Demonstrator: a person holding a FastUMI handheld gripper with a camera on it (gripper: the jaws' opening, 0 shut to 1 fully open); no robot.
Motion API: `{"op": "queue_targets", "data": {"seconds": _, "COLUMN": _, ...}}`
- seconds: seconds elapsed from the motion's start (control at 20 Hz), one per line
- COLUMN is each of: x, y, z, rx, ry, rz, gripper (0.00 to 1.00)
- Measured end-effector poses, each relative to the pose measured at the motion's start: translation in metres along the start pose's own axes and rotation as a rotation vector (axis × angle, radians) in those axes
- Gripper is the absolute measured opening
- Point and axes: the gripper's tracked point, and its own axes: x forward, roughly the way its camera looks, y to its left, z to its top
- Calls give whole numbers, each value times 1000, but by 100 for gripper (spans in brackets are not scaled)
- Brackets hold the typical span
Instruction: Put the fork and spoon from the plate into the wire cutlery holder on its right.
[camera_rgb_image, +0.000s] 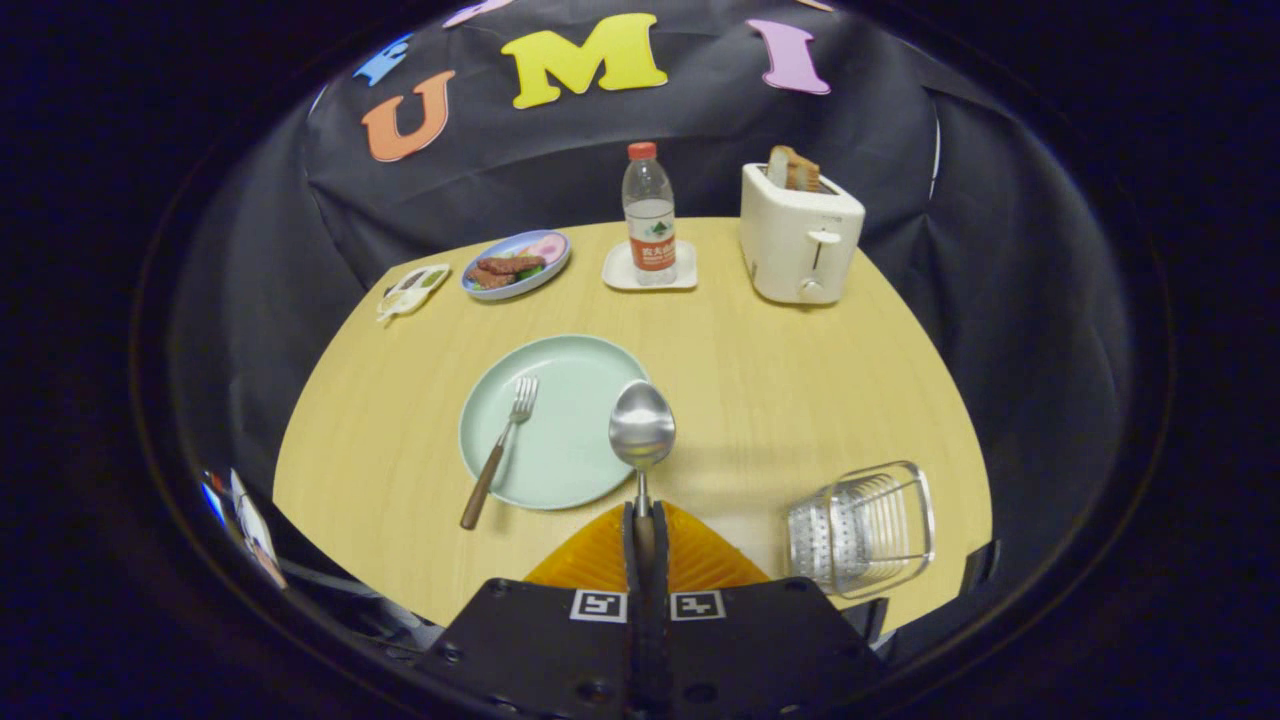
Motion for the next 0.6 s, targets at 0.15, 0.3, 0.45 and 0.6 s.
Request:
{"op": "queue_targets", "data": {"seconds": 0.15, "x": -31, "y": -41, "z": -10, "rx": 11, "ry": -6, "rz": -20, "gripper": 1}}
{"op": "queue_targets", "data": {"seconds": 0.3, "x": -55, "y": -81, "z": -26, "rx": 15, "ry": 11, "rz": -47, "gripper": 1}}
{"op": "queue_targets", "data": {"seconds": 0.45, "x": -69, "y": -110, "z": -45, "rx": 76, "ry": 58, "rz": -50, "gripper": 2}}
{"op": "queue_targets", "data": {"seconds": 0.6, "x": -66, "y": -128, "z": -57, "rx": 109, "ry": 118, "rz": -53, "gripper": 2}}
